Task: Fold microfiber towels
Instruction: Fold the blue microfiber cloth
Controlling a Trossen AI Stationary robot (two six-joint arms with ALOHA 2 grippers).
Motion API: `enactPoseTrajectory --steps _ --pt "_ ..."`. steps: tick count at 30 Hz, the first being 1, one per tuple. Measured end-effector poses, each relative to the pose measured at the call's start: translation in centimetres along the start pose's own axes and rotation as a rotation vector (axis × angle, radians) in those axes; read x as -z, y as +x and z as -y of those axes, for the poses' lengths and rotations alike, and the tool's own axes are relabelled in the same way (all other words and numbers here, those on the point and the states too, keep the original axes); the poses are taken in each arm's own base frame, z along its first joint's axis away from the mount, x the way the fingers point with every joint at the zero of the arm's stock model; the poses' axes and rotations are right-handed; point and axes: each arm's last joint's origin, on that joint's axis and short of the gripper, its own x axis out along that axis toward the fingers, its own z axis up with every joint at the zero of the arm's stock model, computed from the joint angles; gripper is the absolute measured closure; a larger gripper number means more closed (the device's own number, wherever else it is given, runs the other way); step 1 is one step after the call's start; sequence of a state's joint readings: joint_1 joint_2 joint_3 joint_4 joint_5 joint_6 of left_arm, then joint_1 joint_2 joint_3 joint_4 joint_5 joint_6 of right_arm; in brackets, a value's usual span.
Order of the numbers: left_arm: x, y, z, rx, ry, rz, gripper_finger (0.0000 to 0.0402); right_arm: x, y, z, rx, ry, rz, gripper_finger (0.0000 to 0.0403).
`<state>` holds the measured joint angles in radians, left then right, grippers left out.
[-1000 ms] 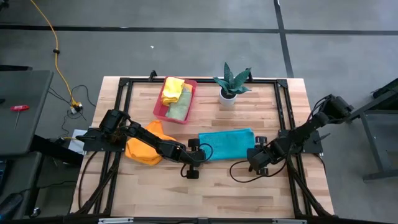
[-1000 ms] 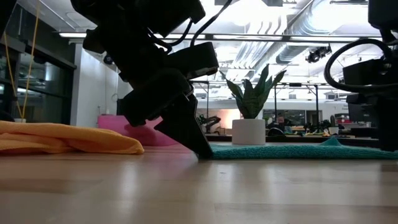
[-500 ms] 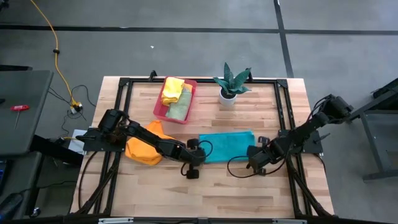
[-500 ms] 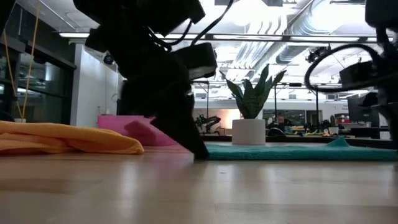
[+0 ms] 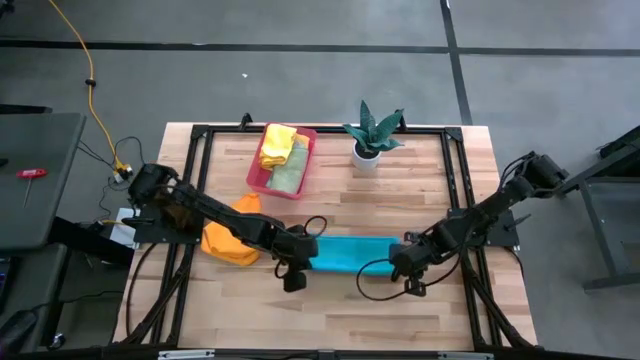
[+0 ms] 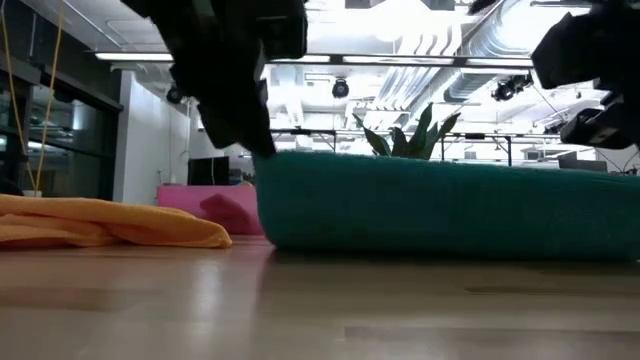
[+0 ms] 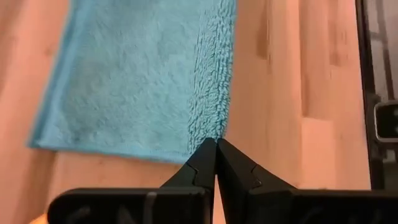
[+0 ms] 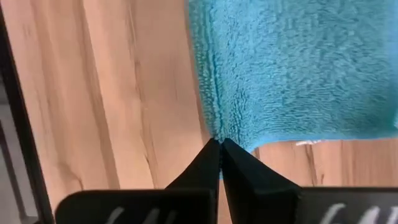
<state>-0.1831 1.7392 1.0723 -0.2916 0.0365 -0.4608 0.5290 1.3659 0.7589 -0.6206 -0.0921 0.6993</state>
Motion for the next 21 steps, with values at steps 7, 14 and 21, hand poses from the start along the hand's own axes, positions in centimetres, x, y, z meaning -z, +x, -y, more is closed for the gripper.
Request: enactPoseTrajectory --steps 7,14,21 --pt "-0.7 -0.7 -1.7 -0.056 -0.043 0.011 0.0401 -0.4 -0.7 1.3 0.050 0.090 0.020 0.0402" --pt "-1.0 -0.6 -3.1 -0.133 -0.089 0.016 0.0401 -0.5 -2.2 2.9 0.133 0.186 0.077 0.0403" --pt "-0.8 0.2 -3.3 -0.199 -0.167 0.032 0.0401 -0.7 -2.1 3.7 0.167 0.227 0.054 0.0403"
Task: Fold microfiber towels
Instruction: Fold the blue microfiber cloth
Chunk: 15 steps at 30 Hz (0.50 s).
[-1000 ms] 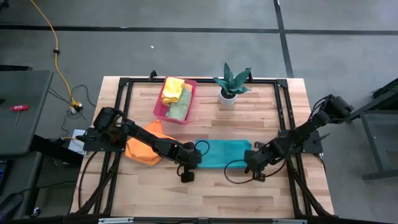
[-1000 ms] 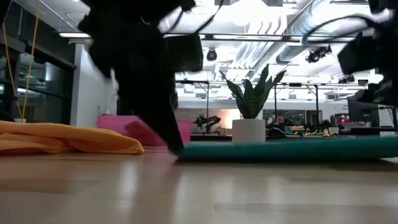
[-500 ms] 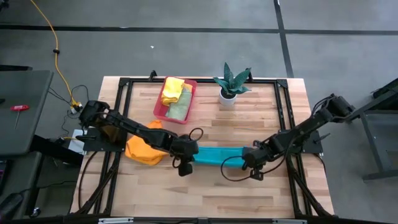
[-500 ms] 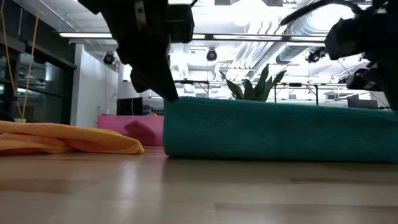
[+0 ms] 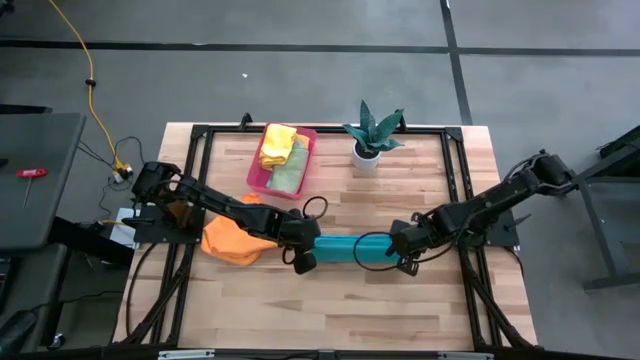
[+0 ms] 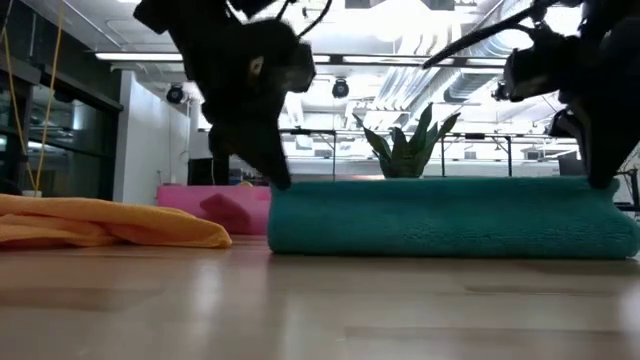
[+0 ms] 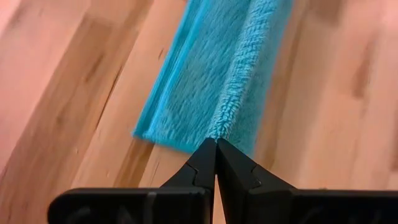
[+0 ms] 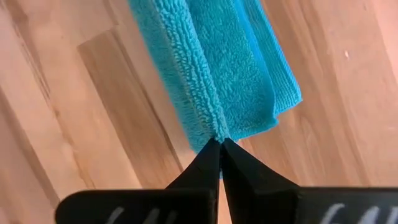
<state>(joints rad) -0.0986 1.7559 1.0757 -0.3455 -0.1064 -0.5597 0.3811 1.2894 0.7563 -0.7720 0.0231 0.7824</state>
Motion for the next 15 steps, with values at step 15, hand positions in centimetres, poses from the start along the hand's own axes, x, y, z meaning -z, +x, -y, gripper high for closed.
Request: enactPoseTrajectory --steps 15 --pt "0.7 1.4 -0.2 -0.090 -0.070 -0.001 0.0401 -0.5 1.6 0.1 0.076 0.044 -0.022 0.0403"
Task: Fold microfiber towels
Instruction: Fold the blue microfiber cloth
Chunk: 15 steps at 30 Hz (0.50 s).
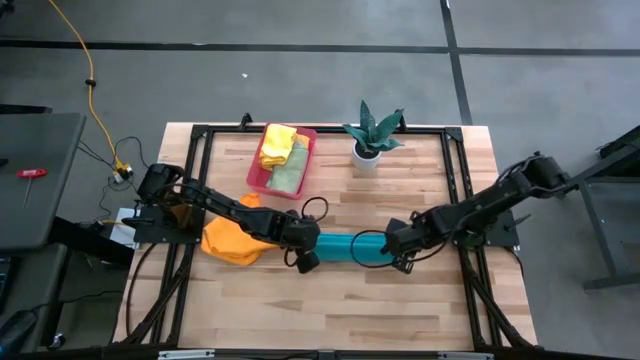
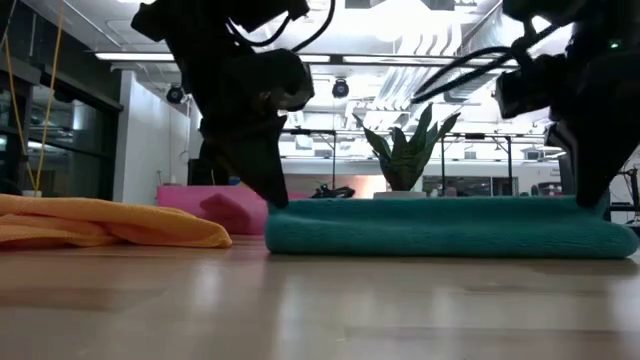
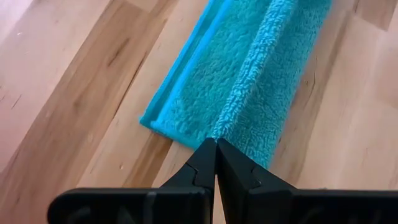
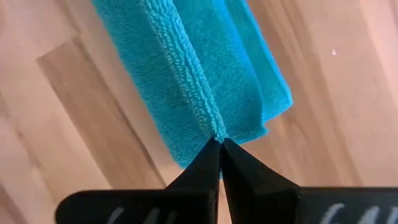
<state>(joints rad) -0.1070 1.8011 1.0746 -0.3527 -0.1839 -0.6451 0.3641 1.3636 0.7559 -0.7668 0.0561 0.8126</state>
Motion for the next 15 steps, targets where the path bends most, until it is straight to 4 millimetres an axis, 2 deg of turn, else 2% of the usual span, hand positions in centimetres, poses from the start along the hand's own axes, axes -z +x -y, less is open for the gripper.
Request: enactPoseTrajectory --steps 7,15 --pt "0.1 0.6 0.0 -0.015 -0.024 0.001 0.0401 -0.2 1.0 -0.1 0.051 0.033 0.005 0.0403" --pt "0.5 1.4 -0.1 -0.035 -0.027 -0.023 0.0397 -0.3 1.1 -0.2 0.055 0.041 0.016 0.0403"
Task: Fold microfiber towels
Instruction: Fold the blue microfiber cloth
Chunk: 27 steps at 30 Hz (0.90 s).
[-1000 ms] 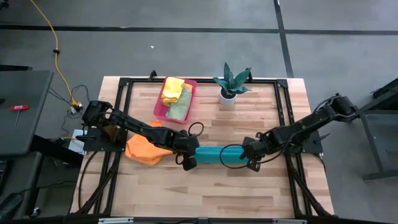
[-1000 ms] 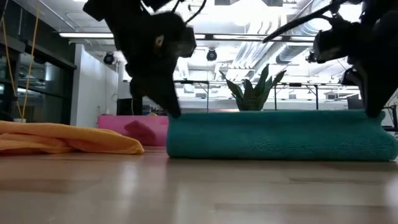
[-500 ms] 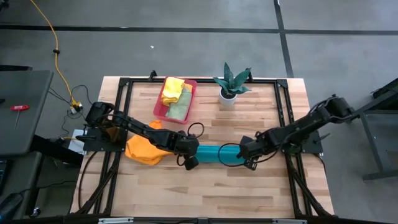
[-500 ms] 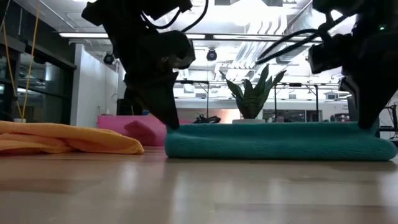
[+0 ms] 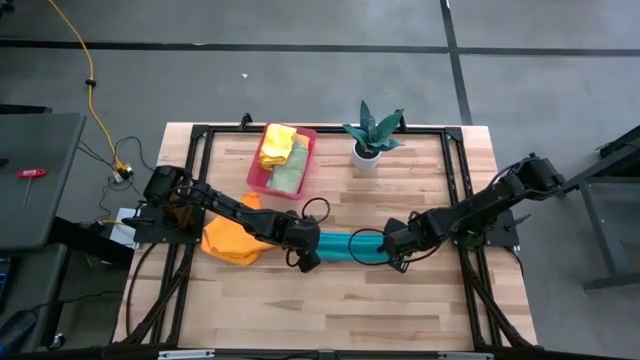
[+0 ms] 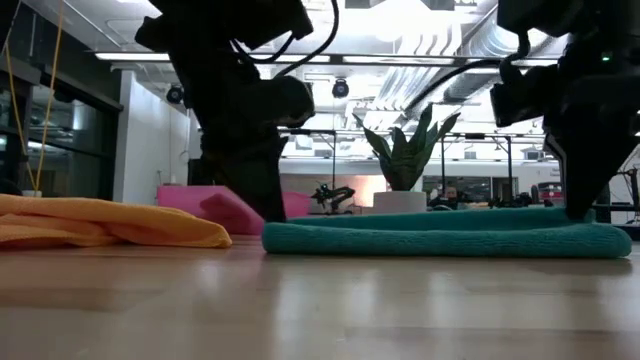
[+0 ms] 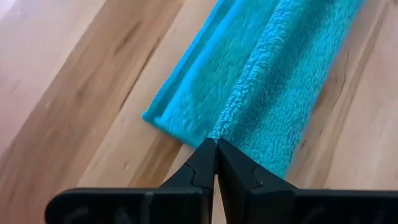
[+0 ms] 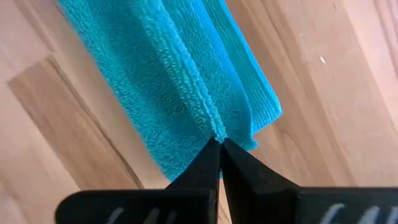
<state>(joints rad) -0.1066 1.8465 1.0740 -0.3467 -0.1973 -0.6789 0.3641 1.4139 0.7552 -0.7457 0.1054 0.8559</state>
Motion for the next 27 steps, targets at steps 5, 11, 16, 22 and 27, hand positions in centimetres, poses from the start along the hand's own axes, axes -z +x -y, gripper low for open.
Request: enactPoseTrajectory --steps 5,11,16,22,27 --pt "0.0 0.2 -0.1 -0.035 0.001 0.017 0.0382 0.0 0.0 0.0 0.011 0.002 0.013 0.0402" --pt "-0.1 0.2 -0.2 -0.055 0.012 0.032 0.0356 0.0 0.0 0.1 0.020 0.003 0.020 0.0402" --pt "-0.1 0.2 -0.4 -0.070 0.022 0.037 0.0332 -0.1 0.0 0.1 0.029 0.003 0.030 0.0370" --pt "-0.7 0.3 -1.2 -0.091 0.040 0.034 0.0298 0.0 -0.3 0.4 0.097 0.016 0.041 0.0287" --pt "-1.3 -0.4 -2.5 -0.131 0.065 0.017 0.0276 -0.2 -1.6 0.8 0.231 -0.003 0.056 0.0232"
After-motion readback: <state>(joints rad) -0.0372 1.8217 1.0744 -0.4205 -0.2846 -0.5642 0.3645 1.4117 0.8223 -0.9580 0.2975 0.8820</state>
